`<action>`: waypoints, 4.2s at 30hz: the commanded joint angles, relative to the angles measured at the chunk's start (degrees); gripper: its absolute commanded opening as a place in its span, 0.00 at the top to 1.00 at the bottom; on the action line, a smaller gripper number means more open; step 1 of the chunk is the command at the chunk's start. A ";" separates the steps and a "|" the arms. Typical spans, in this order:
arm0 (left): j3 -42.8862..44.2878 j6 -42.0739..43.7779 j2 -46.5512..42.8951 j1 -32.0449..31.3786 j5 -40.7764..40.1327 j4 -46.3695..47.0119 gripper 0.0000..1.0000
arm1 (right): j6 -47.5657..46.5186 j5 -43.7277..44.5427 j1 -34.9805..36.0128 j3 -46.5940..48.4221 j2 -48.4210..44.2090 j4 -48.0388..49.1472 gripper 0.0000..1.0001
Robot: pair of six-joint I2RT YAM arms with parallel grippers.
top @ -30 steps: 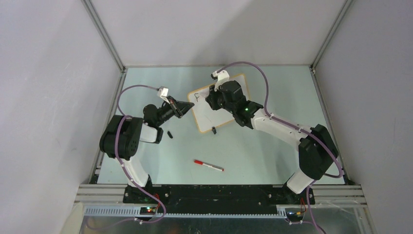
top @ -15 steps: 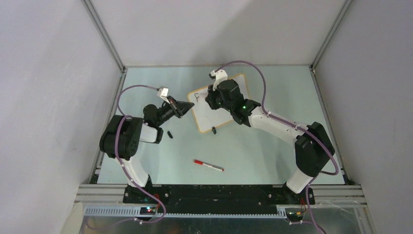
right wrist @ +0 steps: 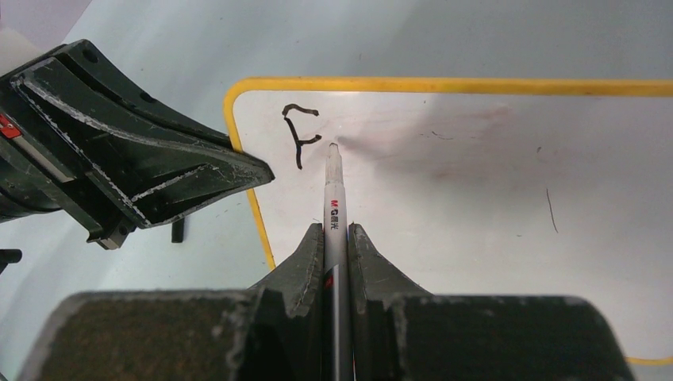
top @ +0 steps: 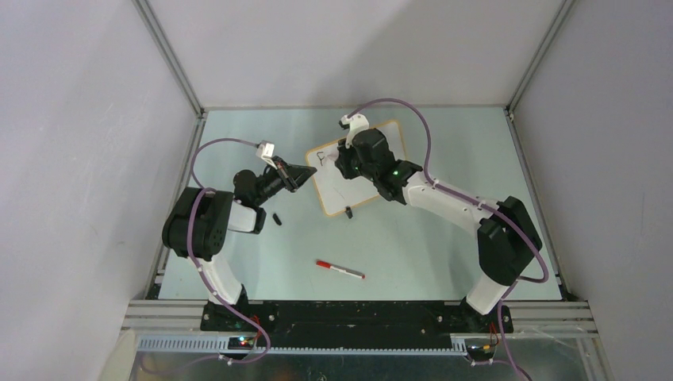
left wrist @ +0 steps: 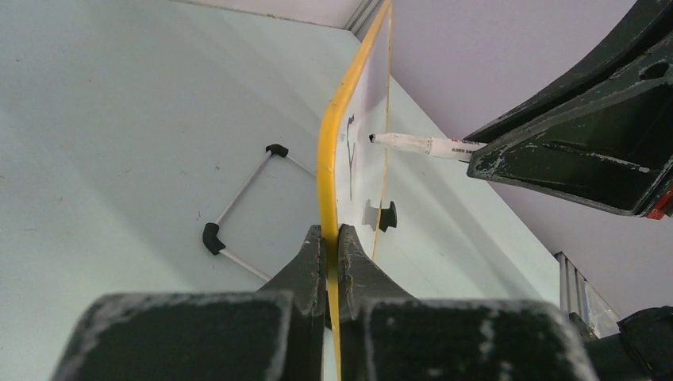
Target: Write a sentence on the whiteboard
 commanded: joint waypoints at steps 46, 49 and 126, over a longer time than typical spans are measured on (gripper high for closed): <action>0.40 5.38 -1.64 -0.43 -0.28 -1.04 1.00 | -0.86 -1.29 -0.67 6.43 3.36 -2.95 1.00; 0.33 5.39 -1.64 -0.49 -0.30 -1.05 1.00 | -1.20 -1.84 -0.67 6.95 3.63 -4.01 1.00; 0.40 5.87 -1.82 -0.68 -0.46 -1.53 1.00 | -1.88 2.77 -1.00 10.06 4.63 -8.61 1.00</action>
